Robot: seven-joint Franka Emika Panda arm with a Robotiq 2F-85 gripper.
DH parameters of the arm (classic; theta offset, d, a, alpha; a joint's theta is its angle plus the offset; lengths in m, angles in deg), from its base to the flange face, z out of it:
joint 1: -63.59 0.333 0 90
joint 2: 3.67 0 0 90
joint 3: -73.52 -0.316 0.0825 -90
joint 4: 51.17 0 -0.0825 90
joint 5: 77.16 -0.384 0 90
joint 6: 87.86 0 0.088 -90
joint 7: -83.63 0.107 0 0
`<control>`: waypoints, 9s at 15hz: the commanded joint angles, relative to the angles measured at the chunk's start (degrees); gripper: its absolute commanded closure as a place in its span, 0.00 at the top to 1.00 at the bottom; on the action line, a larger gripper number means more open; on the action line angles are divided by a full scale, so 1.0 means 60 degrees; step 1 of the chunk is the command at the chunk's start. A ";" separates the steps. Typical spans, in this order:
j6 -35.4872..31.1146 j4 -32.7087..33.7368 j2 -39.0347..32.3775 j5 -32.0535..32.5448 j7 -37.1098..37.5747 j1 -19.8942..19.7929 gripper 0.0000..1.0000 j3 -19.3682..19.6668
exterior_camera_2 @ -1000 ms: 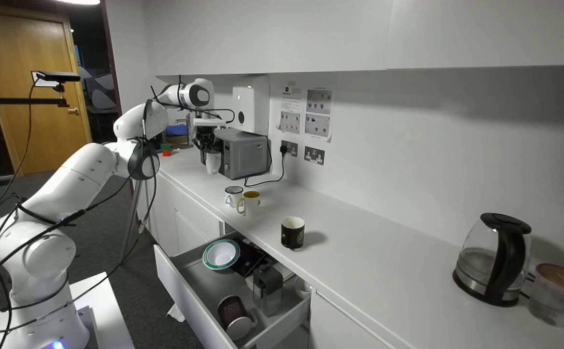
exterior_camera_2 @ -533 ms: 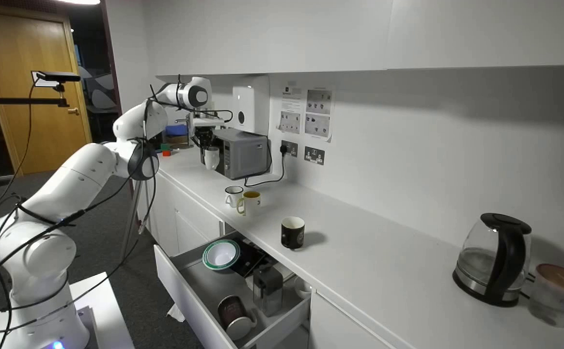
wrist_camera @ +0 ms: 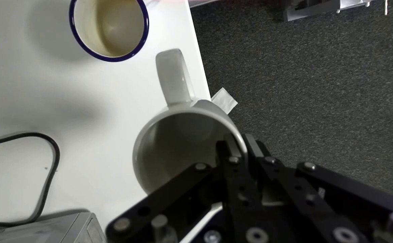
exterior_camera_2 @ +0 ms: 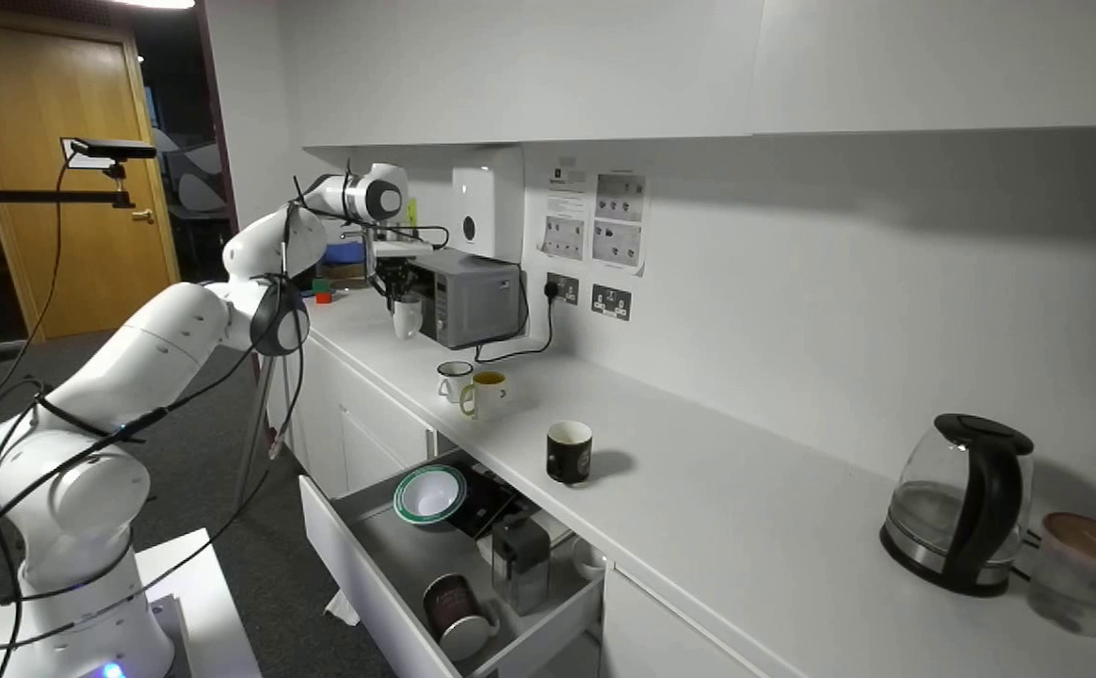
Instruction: Move the third mug from the left, closer to the microwave
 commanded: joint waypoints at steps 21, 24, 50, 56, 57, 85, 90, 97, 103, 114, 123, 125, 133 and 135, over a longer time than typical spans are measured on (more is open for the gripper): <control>-0.0642 0.0024 -0.0860 -0.0186 -0.1008 -0.0156 0.02 -0.0146; -0.0645 0.0005 -0.0940 -0.0187 -0.1038 -0.0184 0.02 -0.0140; -0.3056 -0.0206 -0.1053 0.1072 0.0200 0.0561 0.02 0.0759; -0.3108 -0.0771 -0.0961 0.1025 0.0230 0.0481 0.02 0.0898; -0.3064 -0.0794 -0.0982 0.0999 0.0202 0.0474 0.02 0.0895; -0.2204 -0.0729 -0.1323 0.0213 -0.0633 0.0231 0.02 0.0180; -0.2175 -0.0754 -0.1332 0.0131 -0.0639 0.0192 0.02 0.0114; -0.1596 0.0346 -0.2000 0.0199 -0.0696 0.0162 0.02 0.0105; -0.1946 -0.0793 -0.1375 0.0172 -0.0635 0.0095 0.40 0.0116; -0.1846 -0.0686 -0.1111 0.0158 -0.0521 -0.0025 1.00 0.0124; -0.1758 -0.0703 -0.0392 0.0054 0.0188 -0.0597 1.00 0.0148; -0.1782 -0.0602 -0.0240 -0.0074 0.0433 -0.0916 1.00 0.0094; 0.0026 -0.0599 0.0481 -0.1288 0.2106 -0.1692 1.00 -0.0089; 0.0586 -0.0541 0.0518 -0.1482 0.2585 -0.1693 1.00 -0.0115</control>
